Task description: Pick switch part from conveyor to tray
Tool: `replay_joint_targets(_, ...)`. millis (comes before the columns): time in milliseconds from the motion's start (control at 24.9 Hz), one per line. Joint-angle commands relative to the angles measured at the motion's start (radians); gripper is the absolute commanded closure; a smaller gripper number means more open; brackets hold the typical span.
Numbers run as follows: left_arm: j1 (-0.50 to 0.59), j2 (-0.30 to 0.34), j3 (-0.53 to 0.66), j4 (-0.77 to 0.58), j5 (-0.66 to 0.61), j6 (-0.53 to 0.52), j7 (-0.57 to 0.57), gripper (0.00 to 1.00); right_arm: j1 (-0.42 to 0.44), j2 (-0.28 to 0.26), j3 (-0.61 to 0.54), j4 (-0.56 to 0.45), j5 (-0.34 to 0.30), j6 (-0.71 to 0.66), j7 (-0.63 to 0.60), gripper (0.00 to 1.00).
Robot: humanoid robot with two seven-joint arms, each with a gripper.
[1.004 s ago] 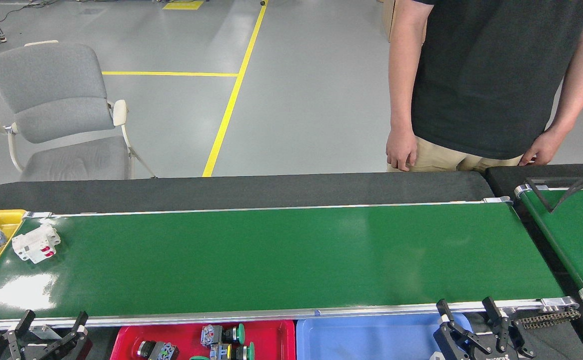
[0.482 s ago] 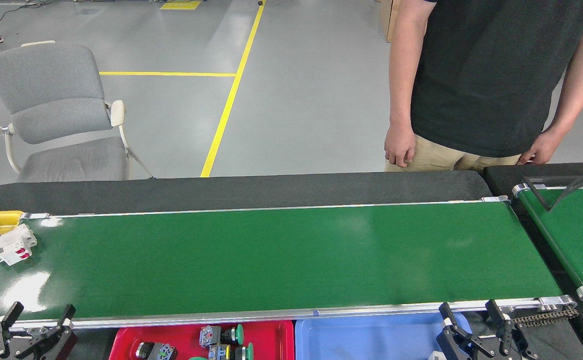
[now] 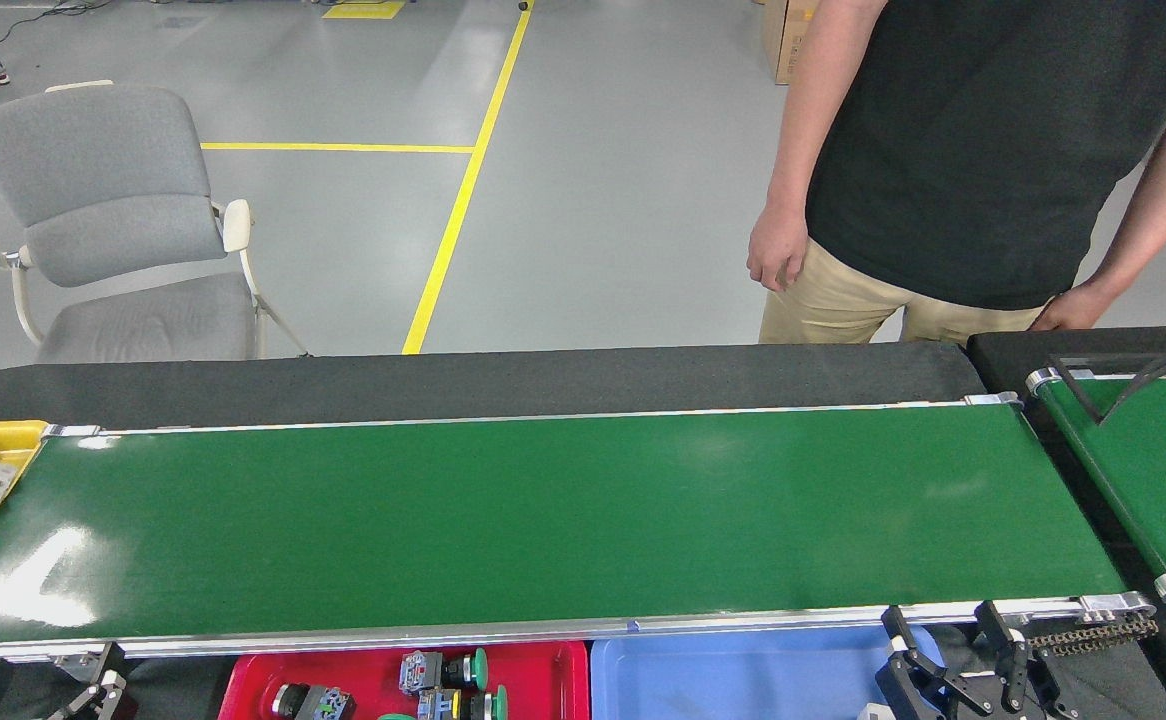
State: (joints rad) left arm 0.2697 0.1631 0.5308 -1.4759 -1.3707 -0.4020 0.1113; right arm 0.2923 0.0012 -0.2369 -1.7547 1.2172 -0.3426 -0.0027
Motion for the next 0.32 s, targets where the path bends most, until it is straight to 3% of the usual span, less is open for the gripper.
replay_joint_targets(0, -0.006, 0.01, 0.002, -0.029, 0.002, 0.003, 0.01, 0.0, -0.002, -0.013, -0.012, -0.016, 0.002, 0.005, 0.006, 0.0)
replay_joint_targets(281, -0.006, 0.024, 0.0, -0.06, 0.002, -0.021, 0.013, 0.0, -0.004, -0.017, -0.01, -0.016, 0.019, 0.074, 0.038, 0.0)
